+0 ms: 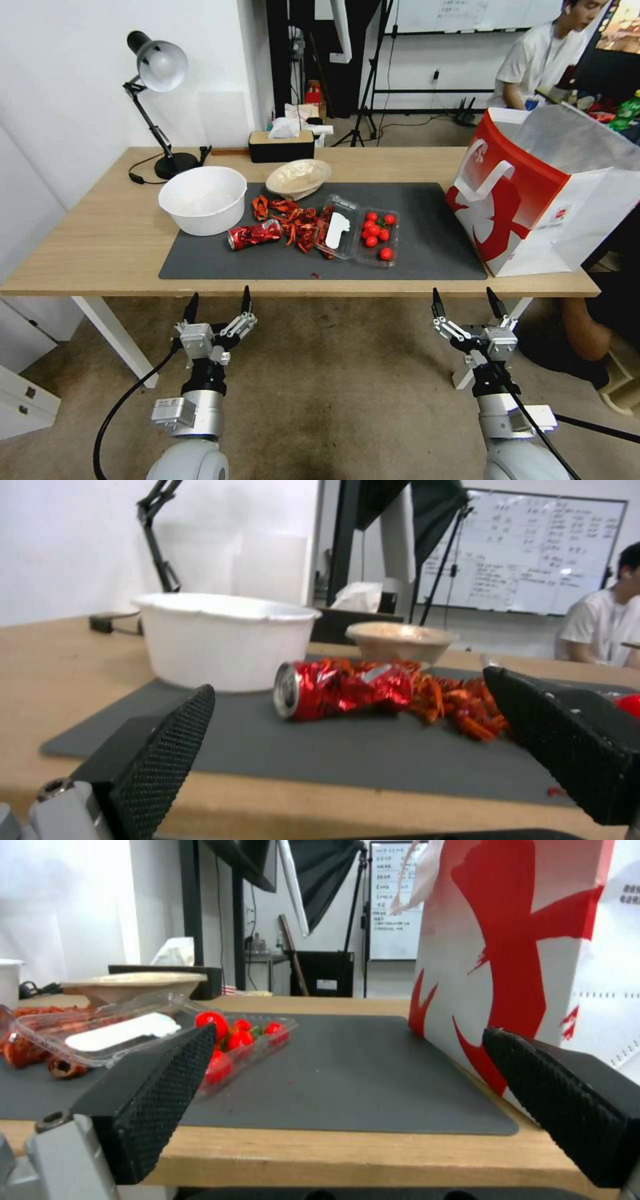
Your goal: Pick up the trash from the table and place it into the takeout bag.
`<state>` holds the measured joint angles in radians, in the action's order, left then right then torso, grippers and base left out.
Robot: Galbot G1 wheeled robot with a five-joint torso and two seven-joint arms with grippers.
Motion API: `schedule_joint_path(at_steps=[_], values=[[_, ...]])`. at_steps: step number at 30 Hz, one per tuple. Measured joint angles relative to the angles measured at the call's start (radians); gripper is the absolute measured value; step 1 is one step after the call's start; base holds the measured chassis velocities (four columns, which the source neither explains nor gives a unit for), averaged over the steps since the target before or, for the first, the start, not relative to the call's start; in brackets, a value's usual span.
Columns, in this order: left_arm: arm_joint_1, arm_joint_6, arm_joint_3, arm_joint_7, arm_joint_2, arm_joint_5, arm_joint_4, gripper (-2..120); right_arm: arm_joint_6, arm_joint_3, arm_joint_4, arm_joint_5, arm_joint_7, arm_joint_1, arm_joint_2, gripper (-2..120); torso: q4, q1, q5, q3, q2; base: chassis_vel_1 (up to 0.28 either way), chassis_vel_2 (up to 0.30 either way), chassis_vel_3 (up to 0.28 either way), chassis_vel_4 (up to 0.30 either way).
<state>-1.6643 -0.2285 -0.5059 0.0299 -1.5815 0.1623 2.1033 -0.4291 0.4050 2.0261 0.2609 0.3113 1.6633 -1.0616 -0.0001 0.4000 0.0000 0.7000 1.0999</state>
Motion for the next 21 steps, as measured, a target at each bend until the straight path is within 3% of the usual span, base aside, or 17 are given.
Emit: schedule_joint_path(at_steps=[5,10,11,14,16,21], values=[[0.040,0.005,-0.004,0.015,0.049,0.029,-0.003,100,0.001,-0.012,0.001,0.000,0.000,-0.023,0.011,100,0.0006,0.000,0.0001,0.000,0.000,0.000,0.000,0.000,0.000],[0.148,0.036,-0.003,0.059,0.171,0.114,-0.048,100,0.013,-0.011,0.007,0.001,0.001,-0.028,0.017,100,0.0000,0.000,-0.0002,0.000,0.000,0.000,0.000,0.000,0.000],[0.148,0.036,-0.003,0.059,0.171,0.114,-0.048,100,0.013,-0.011,0.007,0.001,0.001,-0.028,0.017,100,0.0000,0.000,-0.0002,0.000,0.000,0.000,0.000,0.000,0.000],[0.245,0.082,0.018,0.095,0.312,0.262,-0.117,100,0.037,-0.007,0.021,-0.001,0.008,-0.033,0.018,100,0.0000,0.000,-0.0002,0.000,0.000,0.000,0.000,0.000,0.000],[0.254,0.087,0.020,0.098,0.328,0.280,-0.126,100,0.041,-0.007,0.022,-0.002,0.010,-0.034,0.018,100,0.0000,0.000,-0.0002,0.000,0.000,0.000,0.000,0.000,0.000],[0.313,0.164,0.020,0.120,0.457,0.443,-0.188,100,0.060,-0.007,0.023,-0.003,0.015,-0.049,0.021,100,0.0003,0.000,-0.0004,0.000,0.000,0.000,0.000,0.000,0.000]])
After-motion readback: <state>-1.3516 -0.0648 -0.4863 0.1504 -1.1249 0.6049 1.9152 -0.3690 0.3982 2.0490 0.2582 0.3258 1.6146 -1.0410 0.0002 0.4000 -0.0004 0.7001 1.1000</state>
